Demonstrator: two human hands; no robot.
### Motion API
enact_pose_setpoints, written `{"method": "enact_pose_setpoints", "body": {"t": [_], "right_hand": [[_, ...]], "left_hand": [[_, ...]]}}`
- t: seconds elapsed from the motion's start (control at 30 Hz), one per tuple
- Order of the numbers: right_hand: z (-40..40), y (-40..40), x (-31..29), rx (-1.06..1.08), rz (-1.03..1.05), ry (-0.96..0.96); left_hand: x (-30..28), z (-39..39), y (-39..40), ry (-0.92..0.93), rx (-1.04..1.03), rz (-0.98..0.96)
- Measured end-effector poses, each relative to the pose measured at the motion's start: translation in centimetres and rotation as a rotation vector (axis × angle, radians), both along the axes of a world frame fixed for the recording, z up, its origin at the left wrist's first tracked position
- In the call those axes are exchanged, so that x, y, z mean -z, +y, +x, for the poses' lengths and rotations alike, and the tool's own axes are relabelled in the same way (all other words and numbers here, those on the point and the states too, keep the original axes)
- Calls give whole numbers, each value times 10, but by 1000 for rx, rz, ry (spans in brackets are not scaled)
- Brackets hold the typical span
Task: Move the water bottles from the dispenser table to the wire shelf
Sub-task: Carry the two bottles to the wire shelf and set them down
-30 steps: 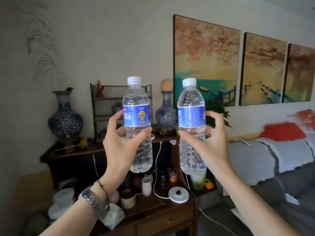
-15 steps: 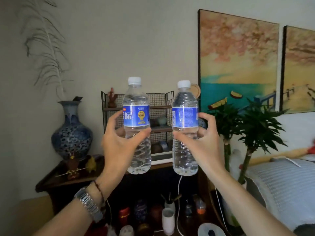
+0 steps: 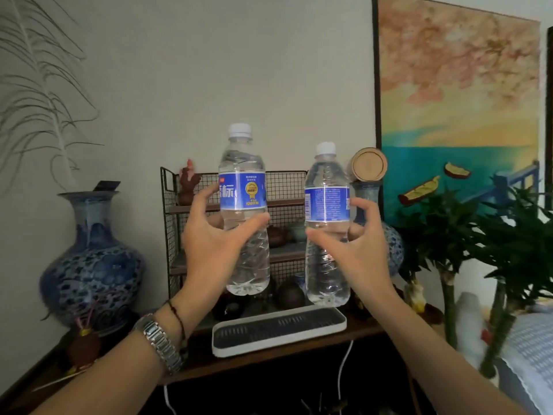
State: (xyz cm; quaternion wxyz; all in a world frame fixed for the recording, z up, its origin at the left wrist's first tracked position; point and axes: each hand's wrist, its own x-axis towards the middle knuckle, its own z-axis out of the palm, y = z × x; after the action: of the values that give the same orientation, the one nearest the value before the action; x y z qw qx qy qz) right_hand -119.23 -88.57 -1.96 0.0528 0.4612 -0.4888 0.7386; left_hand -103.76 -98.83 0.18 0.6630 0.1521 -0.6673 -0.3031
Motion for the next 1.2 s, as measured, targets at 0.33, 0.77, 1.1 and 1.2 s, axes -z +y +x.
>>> {"method": "enact_pose_setpoints", "body": {"t": [0.33,0.77,1.1,1.2], "right_hand": [[-95,-92,-58,-119,-56,65],[-164,-173,-124,-124,-134,69],[-163,-200,-144,-113,-130,132],[-161,-208,-142,-107,-98,150]], "left_hand": [[-60,-95,-66,131,-66,29],[-115,-168,-148,149,-150,23],[-119,-177,-185,84,-152,53],[-118,-177,-189,52,-136,35]]}}
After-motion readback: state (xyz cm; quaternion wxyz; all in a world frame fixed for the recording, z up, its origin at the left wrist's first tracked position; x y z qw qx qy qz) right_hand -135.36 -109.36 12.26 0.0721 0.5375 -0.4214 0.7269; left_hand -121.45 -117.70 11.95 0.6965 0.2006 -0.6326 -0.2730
